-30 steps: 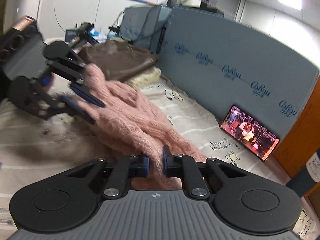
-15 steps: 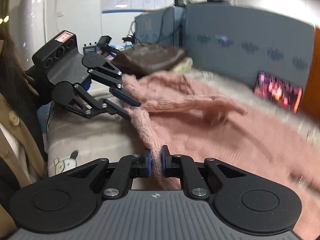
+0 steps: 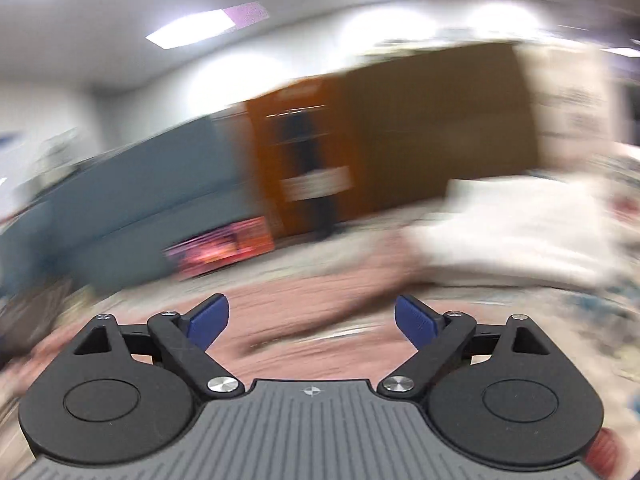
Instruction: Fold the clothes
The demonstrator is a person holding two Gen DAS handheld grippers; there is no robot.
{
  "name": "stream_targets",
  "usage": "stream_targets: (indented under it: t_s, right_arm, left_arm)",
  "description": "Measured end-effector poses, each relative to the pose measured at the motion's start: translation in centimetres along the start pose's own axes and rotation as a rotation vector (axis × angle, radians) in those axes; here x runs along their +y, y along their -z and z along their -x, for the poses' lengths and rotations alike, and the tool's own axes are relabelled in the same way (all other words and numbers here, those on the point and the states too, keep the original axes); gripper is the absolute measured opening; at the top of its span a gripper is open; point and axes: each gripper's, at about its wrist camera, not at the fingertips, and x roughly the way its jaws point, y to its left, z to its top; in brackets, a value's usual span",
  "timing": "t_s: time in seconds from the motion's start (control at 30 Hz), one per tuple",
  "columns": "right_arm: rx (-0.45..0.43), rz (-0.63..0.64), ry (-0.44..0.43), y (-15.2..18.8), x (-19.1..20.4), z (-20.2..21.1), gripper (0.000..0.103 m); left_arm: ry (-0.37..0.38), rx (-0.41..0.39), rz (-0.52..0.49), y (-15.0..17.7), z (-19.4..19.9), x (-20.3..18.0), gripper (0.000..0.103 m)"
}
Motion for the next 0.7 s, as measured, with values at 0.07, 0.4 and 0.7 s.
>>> stream_targets:
  t_s: [0.07,0.4,0.7]
  right_arm:
    - [0.005,-0.073,0.161,-0.4,-1.7,-0.8,0.090]
    - [0.114,-0.154,0.194,0.4,-3.4,-2.0,0.011]
    - [-0.011,-0.217,0.164,-2.5,-2.0,3.8,0.010]
  left_arm:
    - [-0.066,0.065,0.019,0.1,-1.1,0.4,0.088]
    - [-0.181,0.277,-0.009,2.4,-2.2,0.4,0.091]
    - [-0.184,0.274,-0.018,2.3,-2.1,0.6,0.091]
